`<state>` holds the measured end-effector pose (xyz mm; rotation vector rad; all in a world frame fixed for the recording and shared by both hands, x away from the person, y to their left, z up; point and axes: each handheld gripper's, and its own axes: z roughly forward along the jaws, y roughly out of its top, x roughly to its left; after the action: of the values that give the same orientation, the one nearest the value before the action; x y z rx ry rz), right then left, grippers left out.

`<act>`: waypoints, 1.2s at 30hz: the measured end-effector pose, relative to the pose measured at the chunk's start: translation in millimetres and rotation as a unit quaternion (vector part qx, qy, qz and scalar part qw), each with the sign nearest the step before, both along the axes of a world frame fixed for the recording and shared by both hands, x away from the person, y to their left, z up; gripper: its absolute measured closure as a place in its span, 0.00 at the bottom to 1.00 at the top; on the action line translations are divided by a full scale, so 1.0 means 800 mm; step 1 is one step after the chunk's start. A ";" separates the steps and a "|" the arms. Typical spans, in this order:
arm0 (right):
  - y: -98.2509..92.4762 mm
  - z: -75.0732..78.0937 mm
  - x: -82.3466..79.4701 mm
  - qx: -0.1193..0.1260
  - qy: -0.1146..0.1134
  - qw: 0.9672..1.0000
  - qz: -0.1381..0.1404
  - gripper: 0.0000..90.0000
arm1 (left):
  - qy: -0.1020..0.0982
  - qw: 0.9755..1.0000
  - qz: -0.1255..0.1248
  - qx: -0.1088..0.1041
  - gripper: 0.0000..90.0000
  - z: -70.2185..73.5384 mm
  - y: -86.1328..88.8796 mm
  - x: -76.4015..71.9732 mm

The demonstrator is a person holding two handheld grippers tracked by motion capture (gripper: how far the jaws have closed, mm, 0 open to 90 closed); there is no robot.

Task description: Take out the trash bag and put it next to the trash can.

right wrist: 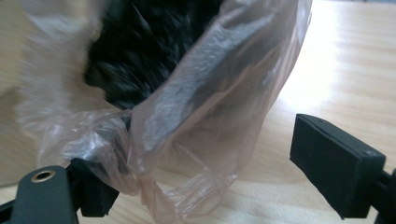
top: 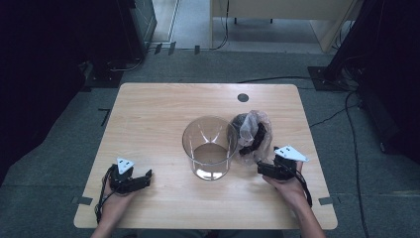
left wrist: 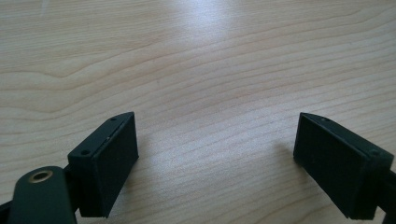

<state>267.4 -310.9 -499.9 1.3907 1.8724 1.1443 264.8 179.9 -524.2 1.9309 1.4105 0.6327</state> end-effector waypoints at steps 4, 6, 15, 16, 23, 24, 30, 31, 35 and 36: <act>0.009 -0.002 -0.001 -0.048 -0.022 0.997 -0.050 0.17 | 0.000 1.000 0.000 0.000 0.15 0.000 0.000 0.000; 0.010 0.001 -0.005 -0.044 -0.048 0.995 -0.078 0.17 | 0.000 1.000 0.000 0.000 0.15 0.000 0.000 0.000; 0.000 0.022 0.012 0.018 -0.156 0.972 -0.176 0.18 | 0.000 1.000 0.002 0.001 0.14 0.000 -0.001 0.000; 0.000 0.023 0.019 0.023 -0.148 0.973 -0.178 0.18 | 0.001 1.000 0.002 0.001 0.14 0.000 -0.001 0.000; 0.005 0.012 0.055 -0.002 -0.090 0.979 -0.183 0.18 | 0.000 1.000 0.003 0.000 0.14 0.000 -0.001 0.000; 0.003 0.011 0.057 0.002 -0.081 0.980 -0.184 0.18 | 0.000 1.000 0.003 0.000 0.14 0.000 -0.001 0.000; -0.013 0.005 0.056 0.010 -0.059 0.985 -0.164 0.18 | 0.000 1.000 0.003 0.000 0.14 0.000 -0.001 0.000; -0.014 0.005 0.054 0.007 -0.054 0.986 -0.156 0.18 | 0.000 1.000 0.003 0.000 0.14 0.000 -0.001 0.000; -0.011 -0.007 0.039 -0.032 -0.036 0.993 -0.109 0.18 | 0.000 1.000 0.003 0.000 0.14 0.000 -0.001 0.000; -0.009 -0.012 0.033 -0.046 -0.031 0.994 -0.099 0.18 | 0.000 1.000 0.003 0.000 0.14 0.000 -0.001 0.000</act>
<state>294.2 -318.5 -509.6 1.4379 1.6797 0.9801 264.8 179.3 -524.1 1.9289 1.4163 0.6349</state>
